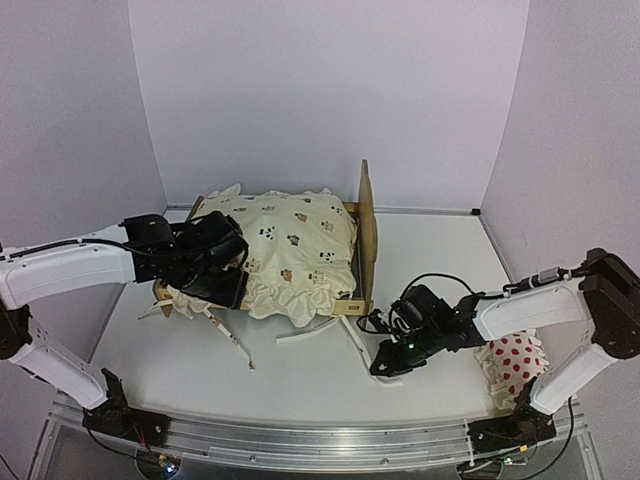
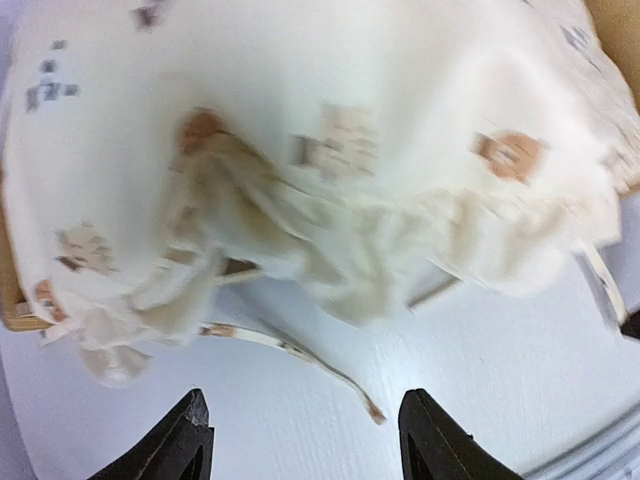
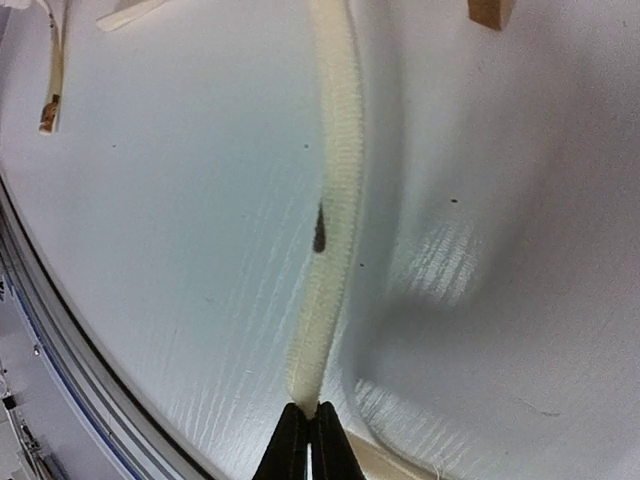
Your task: Set up the pet bed
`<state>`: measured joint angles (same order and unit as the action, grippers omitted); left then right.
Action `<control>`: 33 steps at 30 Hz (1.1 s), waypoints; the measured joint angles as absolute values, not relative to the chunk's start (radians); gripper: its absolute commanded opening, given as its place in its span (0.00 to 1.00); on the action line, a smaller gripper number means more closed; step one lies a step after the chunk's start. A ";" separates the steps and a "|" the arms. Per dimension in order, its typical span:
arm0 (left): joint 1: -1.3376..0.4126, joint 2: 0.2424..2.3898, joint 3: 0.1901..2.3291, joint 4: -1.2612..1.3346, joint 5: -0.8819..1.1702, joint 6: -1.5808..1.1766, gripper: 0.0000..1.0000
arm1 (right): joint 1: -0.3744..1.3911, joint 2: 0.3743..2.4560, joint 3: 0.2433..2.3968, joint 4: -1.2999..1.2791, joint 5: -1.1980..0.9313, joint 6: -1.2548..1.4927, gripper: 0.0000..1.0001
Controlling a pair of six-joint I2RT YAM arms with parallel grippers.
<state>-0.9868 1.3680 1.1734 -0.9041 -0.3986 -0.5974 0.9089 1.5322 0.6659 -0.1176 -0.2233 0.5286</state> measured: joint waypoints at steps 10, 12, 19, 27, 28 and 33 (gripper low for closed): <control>-1.093 1.489 1.056 -0.689 -0.145 -0.473 0.63 | 0.909 1.559 0.668 -0.163 -0.146 0.566 0.00; -1.093 1.543 1.049 -0.648 -0.122 -0.461 0.62 | 0.909 1.559 0.667 -0.167 -0.133 0.568 0.00; -1.093 1.726 1.060 -0.526 -0.118 -0.420 0.58 | 0.909 1.562 0.667 -0.167 -0.123 0.575 0.00; -1.087 1.811 1.078 -0.468 -0.158 -0.369 0.57 | 0.909 1.557 0.659 -0.157 -0.123 0.581 0.00; -1.085 1.820 1.083 -0.458 -0.160 -0.364 0.58 | 0.909 1.557 0.658 -0.157 -0.123 0.581 0.00; -1.069 1.843 1.092 -0.424 -0.168 -0.336 0.60 | 0.909 1.556 0.658 -0.156 -0.124 0.588 0.00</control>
